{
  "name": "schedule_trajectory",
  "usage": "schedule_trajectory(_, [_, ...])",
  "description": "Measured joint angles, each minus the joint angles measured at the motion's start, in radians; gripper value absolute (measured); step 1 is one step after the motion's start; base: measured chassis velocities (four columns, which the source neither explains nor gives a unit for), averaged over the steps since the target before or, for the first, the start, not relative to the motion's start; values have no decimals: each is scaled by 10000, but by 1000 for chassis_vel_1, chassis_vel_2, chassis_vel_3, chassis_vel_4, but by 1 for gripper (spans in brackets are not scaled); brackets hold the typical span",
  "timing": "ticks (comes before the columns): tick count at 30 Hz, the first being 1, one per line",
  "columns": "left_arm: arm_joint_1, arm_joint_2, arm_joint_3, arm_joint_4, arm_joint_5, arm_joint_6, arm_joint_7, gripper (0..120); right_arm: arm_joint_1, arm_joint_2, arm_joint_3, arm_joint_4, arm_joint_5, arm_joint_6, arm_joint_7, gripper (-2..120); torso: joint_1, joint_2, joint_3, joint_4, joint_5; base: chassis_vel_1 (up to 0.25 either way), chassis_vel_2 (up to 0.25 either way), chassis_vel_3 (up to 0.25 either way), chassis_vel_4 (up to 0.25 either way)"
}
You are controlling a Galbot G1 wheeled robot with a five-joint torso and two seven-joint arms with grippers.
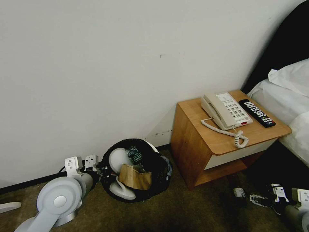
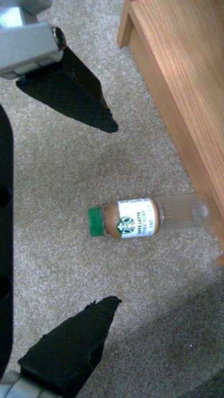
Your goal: Pick up the trash bin, then pick up the garbage from the floor and place it into the trash bin.
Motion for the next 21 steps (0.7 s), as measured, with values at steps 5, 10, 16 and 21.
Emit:
schedule_trajectory(5, [38,-39,-73,58,-1,0,10,0,482,-406,-550,-318,481,-118,464,100,0,0,0,-1,0,0,0,0,0])
schedule_trajectory(10, [71,-73,-130,94,17,0,37,0,754,-687,-953,-583,834,-161,751,100,0,0,1,-1,0,0,0,0,0])
schedule_trajectory(16, [90,-149,-173,119,49,0,71,0,1226,-813,-1542,-935,1370,-169,1142,100,0,0,0,0,0,0,0,0,0])
schedule_trajectory(21, [157,-180,-286,126,53,0,94,0,1508,-840,-1933,-1312,1383,-166,1157,100,0,0,-1,0,0,0,0,0,0])
